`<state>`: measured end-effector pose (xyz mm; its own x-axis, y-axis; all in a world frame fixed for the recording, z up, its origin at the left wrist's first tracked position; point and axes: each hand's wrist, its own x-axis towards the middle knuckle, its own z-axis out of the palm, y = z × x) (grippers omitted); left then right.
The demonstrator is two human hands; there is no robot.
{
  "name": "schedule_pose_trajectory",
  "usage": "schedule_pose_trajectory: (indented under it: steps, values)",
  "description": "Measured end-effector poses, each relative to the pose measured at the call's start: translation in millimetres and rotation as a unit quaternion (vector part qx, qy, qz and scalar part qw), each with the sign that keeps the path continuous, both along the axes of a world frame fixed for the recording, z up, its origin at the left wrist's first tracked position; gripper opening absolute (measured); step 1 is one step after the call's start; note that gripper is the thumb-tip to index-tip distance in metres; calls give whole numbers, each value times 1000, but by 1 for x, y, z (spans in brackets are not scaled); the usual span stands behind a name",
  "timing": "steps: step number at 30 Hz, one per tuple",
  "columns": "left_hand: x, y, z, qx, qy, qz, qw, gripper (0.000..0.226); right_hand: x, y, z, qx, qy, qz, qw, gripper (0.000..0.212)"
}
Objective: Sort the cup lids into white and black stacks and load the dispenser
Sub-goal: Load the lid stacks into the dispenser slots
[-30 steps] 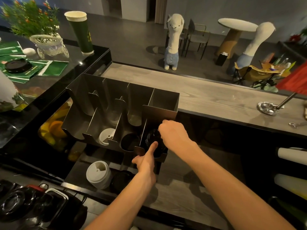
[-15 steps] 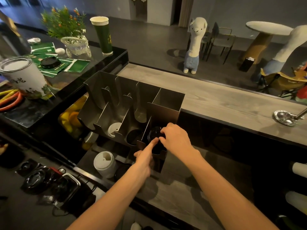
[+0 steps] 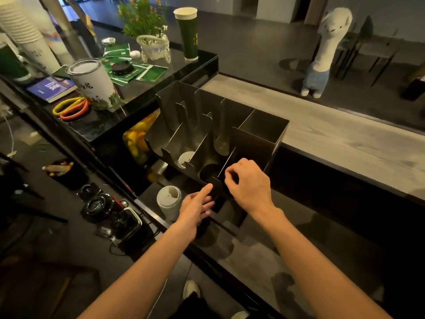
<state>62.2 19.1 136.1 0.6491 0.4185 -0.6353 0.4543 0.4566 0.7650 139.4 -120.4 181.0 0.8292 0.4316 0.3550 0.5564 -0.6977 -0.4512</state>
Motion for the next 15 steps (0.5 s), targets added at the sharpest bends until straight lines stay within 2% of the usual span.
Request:
schedule_pose_trajectory:
  steps: [3,8,12,15]
  values:
    - [-12,17,-17,35,14,-2,999,43,-15,17,-9,33,23,34,999,13]
    - [-30,42,-49,80,57,14,995,22,-36,43,-40,54,93,27,994,16]
    - [-38,64,-75,113,122,-9,986,24,-42,60,-73,-18,230,-5,973,19]
    - [-38,80,-92,100,150,-44,983,24,-39,73,-101,-98,368,-20,925,33]
